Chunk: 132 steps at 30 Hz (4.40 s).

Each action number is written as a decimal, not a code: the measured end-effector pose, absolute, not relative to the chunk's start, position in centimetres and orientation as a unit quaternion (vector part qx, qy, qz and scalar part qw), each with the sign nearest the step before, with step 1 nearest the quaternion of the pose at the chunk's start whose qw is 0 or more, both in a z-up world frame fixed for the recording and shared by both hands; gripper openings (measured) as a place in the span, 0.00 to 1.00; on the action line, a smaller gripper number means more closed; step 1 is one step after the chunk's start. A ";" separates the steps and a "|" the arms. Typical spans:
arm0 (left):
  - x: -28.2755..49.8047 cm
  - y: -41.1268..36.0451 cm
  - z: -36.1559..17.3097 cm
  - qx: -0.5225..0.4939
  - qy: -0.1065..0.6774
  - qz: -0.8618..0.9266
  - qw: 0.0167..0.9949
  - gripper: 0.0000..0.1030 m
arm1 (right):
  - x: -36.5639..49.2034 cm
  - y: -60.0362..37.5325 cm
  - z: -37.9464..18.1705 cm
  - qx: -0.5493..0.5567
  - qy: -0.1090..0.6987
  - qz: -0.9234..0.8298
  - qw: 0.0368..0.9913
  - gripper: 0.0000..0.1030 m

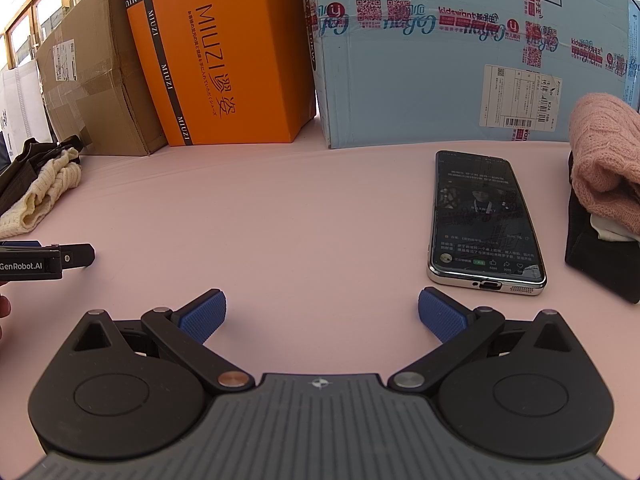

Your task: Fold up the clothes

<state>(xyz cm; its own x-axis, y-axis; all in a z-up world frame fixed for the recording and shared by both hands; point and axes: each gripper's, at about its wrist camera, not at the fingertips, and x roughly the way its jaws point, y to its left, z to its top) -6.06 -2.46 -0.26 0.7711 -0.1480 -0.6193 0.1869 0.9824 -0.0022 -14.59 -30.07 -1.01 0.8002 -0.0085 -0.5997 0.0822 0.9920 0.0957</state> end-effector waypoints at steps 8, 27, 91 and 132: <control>-6.1 -2.5 -0.3 0.030 0.326 -0.089 0.941 1.00 | -14.6 -30.0 -1.0 0.059 0.315 -0.024 0.947 1.00; -6.1 -2.5 -0.3 0.030 0.326 -0.089 0.941 1.00 | -14.6 -30.1 -1.2 0.058 0.315 -0.024 0.947 1.00; -6.0 -2.4 -0.4 0.031 0.326 -0.089 0.941 1.00 | -15.4 -32.4 -1.2 0.063 0.320 -0.136 0.935 1.00; -6.3 -2.6 -0.4 0.032 0.327 -0.088 0.940 1.00 | -15.4 -32.5 -1.4 0.064 0.320 -0.135 0.936 1.00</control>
<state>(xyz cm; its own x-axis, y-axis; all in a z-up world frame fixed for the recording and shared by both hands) -6.30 -2.57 -0.44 0.7707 -0.1453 -0.6205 0.1870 0.9824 0.0021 -15.37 -32.50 -1.40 0.7587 -0.2117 -0.6160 0.2936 0.9554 0.0332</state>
